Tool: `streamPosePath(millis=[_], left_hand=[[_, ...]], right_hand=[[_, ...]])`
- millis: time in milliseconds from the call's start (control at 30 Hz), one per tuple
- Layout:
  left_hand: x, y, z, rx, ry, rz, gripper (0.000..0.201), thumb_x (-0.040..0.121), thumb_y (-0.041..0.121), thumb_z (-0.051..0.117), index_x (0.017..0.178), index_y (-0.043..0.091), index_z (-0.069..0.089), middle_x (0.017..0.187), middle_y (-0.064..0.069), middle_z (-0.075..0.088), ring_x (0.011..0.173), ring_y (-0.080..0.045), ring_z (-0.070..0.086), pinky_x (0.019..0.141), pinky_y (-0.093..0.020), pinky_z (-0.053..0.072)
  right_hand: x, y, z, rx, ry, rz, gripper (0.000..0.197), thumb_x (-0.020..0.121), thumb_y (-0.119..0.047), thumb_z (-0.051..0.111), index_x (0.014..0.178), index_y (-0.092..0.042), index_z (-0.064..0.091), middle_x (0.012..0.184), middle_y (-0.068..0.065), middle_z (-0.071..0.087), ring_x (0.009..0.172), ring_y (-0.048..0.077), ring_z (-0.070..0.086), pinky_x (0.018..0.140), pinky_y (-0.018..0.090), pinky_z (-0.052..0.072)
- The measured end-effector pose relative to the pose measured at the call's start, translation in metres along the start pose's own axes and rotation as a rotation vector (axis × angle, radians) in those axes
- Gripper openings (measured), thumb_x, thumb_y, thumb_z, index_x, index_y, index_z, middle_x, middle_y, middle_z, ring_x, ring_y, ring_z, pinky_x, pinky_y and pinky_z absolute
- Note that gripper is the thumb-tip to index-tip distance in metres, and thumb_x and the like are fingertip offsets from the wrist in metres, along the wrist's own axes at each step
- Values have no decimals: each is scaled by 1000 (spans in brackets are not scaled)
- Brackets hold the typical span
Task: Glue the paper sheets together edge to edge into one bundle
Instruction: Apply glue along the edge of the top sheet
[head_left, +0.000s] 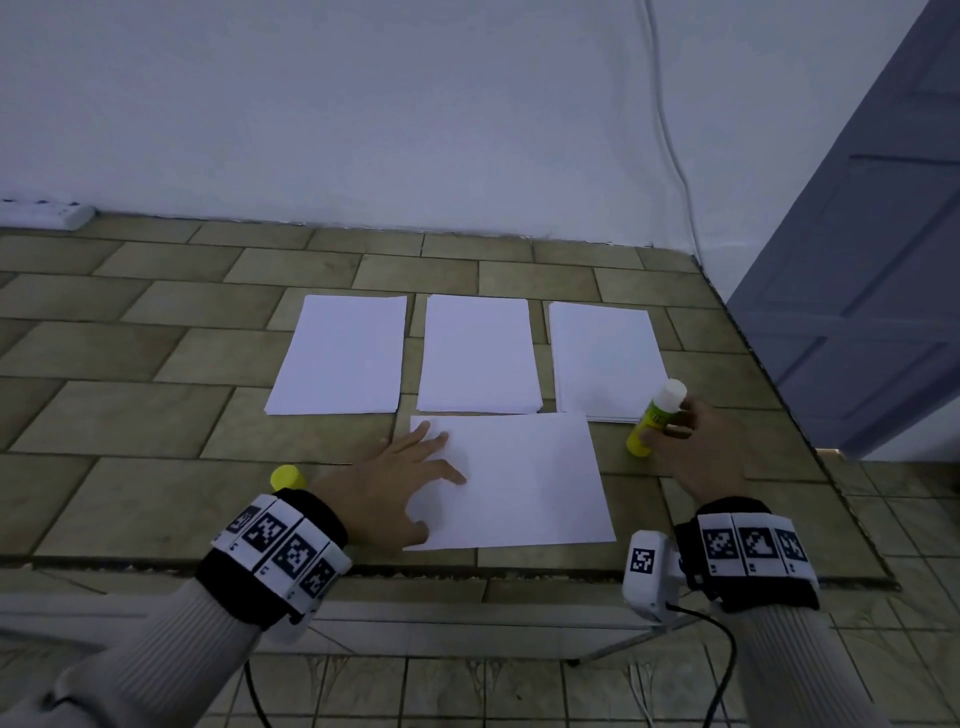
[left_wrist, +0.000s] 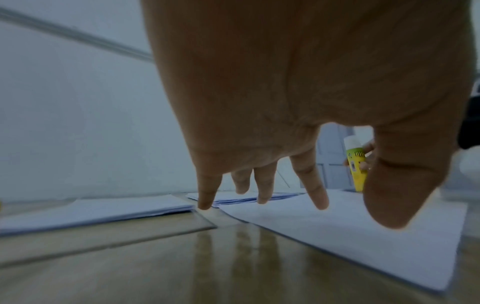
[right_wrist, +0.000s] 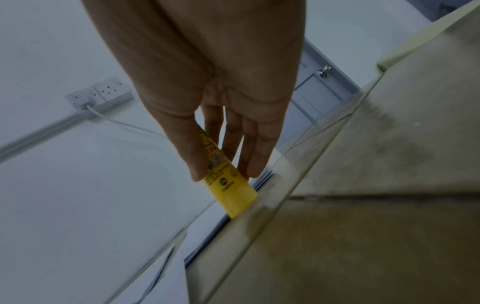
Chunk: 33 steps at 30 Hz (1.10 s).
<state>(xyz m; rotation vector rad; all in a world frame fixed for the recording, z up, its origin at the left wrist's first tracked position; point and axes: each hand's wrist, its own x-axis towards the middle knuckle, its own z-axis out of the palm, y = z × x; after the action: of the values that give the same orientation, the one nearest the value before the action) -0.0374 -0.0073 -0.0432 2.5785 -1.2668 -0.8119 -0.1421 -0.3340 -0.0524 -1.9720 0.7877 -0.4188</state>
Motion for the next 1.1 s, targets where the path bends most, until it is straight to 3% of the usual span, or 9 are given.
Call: streamPosePath(millis=[200, 300, 400, 533, 633, 733, 833, 900, 1100], left_hand=[[-2, 13, 10, 68, 225, -312, 83, 90, 73, 29, 153, 20, 17, 164, -2, 4, 150, -19, -4, 122, -45, 4], [1, 15, 17, 156, 247, -379, 117, 62, 88, -8, 155, 17, 11, 163, -6, 0, 150, -23, -7, 121, -50, 5], [3, 13, 18, 209, 229, -375, 136, 45, 91, -26, 155, 18, 9, 163, -7, -2, 150, -25, -7, 120, -52, 5], [3, 11, 24, 245, 144, -370, 119, 56, 85, -8, 156, 20, 2, 163, -7, -10, 149, -24, -13, 120, -52, 3], [2, 11, 32, 262, 155, -371, 118, 53, 79, -11, 156, 21, -1, 163, -8, -11, 149, -24, -13, 119, -53, 5], [0, 10, 39, 262, 215, -365, 113, 58, 79, -10, 156, 23, 1, 163, -6, -10, 149, -24, -14, 118, -56, 3], [2, 6, 50, 218, 357, -319, 106, 69, 82, 0, 155, 21, 17, 163, -8, 5, 150, -24, -6, 116, -60, 5], [4, 2, 58, 189, 427, -296, 103, 77, 86, 2, 152, 21, 29, 162, -7, 16, 151, -24, 3, 114, -63, 8], [7, -5, 68, 192, 434, -296, 106, 74, 90, -2, 156, 24, 12, 164, -2, 0, 150, -23, -5, 115, -63, 1]], right_hand=[[-19, -27, 22, 73, -168, -140, 30, 80, -9, 74, 108, -10, 62, 99, 5, 68, 90, 18, 65, 70, 21, 54], [-27, -40, 40, 107, -258, -212, 22, 82, -11, 72, 103, -13, 65, 94, 3, 69, 86, 18, 66, 68, 23, 56], [-29, -49, 57, 99, -285, -260, 23, 81, -16, 74, 103, -15, 68, 95, 2, 69, 84, 17, 65, 71, 24, 53], [-30, -61, 74, 143, -276, -258, 28, 77, -19, 78, 101, -19, 64, 93, -2, 66, 79, 13, 62, 71, 26, 54], [-32, -70, 86, 206, -298, -240, 23, 77, -16, 78, 94, -20, 64, 85, -3, 67, 78, 14, 66, 72, 29, 56], [-36, -78, 99, 262, -362, -230, 15, 78, -6, 75, 91, -7, 66, 85, -1, 69, 72, 9, 69, 71, 27, 56], [-40, -86, 112, 224, -401, -270, 13, 80, -2, 71, 91, 2, 65, 85, -2, 68, 71, 4, 69, 70, 18, 53], [-43, -91, 121, 164, -401, -338, 9, 81, -4, 70, 86, -3, 63, 91, 7, 68, 79, 12, 68, 73, 18, 53], [-42, -102, 147, -72, -427, -488, 13, 84, -12, 68, 91, -6, 59, 96, 10, 65, 88, 21, 65, 82, 38, 54]])
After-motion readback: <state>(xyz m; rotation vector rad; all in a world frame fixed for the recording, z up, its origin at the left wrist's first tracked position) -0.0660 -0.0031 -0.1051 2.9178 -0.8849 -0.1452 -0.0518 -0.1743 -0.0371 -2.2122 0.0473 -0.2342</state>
